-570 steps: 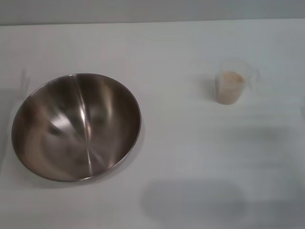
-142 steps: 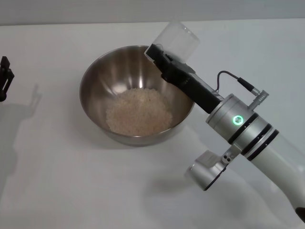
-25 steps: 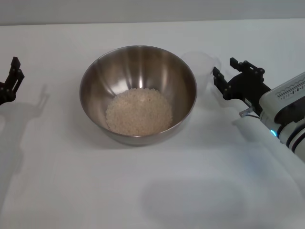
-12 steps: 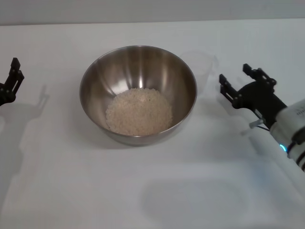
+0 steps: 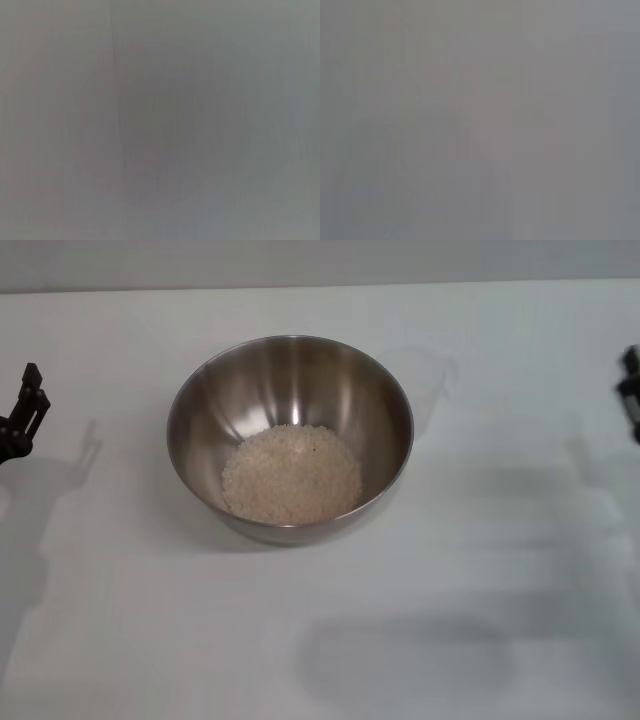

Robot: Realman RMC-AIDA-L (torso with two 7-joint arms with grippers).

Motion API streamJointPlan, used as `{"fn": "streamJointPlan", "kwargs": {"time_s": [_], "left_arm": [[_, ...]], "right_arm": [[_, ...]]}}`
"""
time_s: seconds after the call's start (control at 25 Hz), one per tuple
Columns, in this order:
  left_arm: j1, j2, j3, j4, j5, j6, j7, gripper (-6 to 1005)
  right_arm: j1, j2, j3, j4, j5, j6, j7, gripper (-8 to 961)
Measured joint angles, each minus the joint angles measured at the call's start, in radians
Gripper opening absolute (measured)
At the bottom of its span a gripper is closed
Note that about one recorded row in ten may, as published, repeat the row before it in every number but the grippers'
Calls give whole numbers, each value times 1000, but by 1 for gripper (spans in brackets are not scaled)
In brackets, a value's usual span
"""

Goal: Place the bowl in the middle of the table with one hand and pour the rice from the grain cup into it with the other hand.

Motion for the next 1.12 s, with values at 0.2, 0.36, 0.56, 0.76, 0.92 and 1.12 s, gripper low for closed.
{"fn": "streamJointPlan", "kwargs": {"time_s": [0.2, 0.36, 0.56, 0.76, 0.92, 1.12], "left_arm": [[0, 0, 0, 0, 0, 0, 0, 802], [0, 0, -1, 0, 0, 0, 0, 802], [0, 0, -2, 0, 0, 2, 0, 802], [3, 0, -8, 0, -10, 2, 0, 802], [4, 0, -1, 6, -40, -8, 0, 802], [23, 0, 0, 2, -47, -7, 0, 802]], "right_arm": [[-40, -1, 17, 3, 132, -79, 40, 687], [-41, -7, 11, -13, 135, -86, 69, 688], [-41, -4, -4, -15, 136, -91, 62, 750], [-42, 0, -5, -14, 136, -94, 19, 839], [-42, 0, -11, -14, 134, -95, -3, 836], [-52, 0, -14, -16, 134, -127, -4, 834]]}}
